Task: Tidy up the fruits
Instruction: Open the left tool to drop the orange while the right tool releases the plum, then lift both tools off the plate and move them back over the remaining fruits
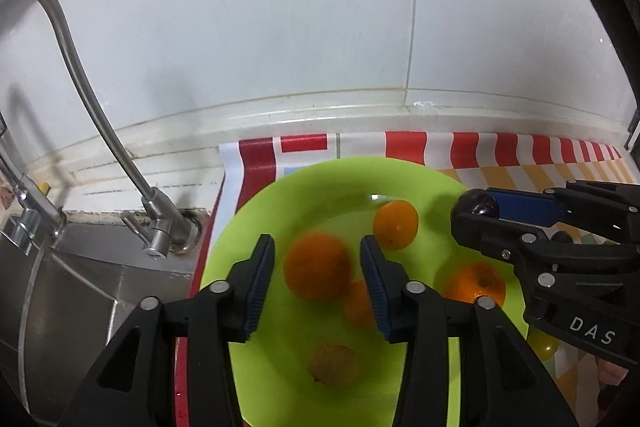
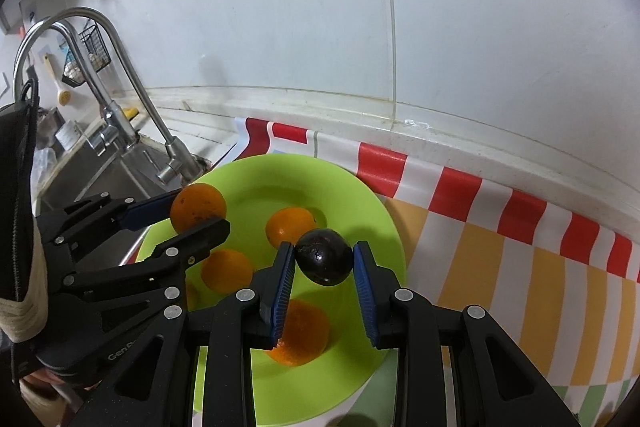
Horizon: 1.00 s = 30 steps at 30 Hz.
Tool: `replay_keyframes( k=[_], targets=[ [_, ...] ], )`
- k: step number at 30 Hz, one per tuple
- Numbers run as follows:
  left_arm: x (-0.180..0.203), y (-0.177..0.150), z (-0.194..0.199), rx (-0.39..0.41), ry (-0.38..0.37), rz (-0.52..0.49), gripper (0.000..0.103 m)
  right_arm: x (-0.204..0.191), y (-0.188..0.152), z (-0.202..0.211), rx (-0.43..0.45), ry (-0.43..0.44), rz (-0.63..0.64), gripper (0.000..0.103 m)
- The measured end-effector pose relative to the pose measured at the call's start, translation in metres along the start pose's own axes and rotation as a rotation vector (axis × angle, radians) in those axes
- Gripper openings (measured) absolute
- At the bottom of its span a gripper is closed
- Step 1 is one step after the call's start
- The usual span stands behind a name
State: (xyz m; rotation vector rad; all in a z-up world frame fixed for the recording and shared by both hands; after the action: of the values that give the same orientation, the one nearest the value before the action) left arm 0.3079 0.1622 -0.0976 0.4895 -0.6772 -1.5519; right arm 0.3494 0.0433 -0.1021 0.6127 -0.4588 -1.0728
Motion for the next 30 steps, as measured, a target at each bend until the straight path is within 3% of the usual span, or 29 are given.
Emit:
replay_keyframes(
  k=[8,18,30],
  targets=[
    [0.006,0.003,0.020,0.033,0.013,0.006,0.048,0.005,-0.002,0.016,0.031,-0.013,-0.012,0.032],
    [0.027,0.001,0.071,0.113,0.034,0.028,0.048,0.017,-0.010,0.061,0.093,-0.018,-0.047,0.032],
    [0.073,-0.004,0.123,0.199,-0.018,-0.003,0.054,0.042,-0.029,0.128,0.186,-0.065,-0.082,0.037]
  ],
)
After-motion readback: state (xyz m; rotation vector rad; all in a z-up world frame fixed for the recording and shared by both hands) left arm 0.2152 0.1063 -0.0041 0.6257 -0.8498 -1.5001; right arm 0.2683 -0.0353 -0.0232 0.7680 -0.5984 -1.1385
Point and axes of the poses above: each gripper's, at about its wrist camera, not at the fingertips, and z roughly against the way its jaws point, x to its right, y to its top, the point moved 2 cm from there along -z, roughly the way its jaws point, and after that the axes turned 14 degrees about -y, right-handed, at the moved point
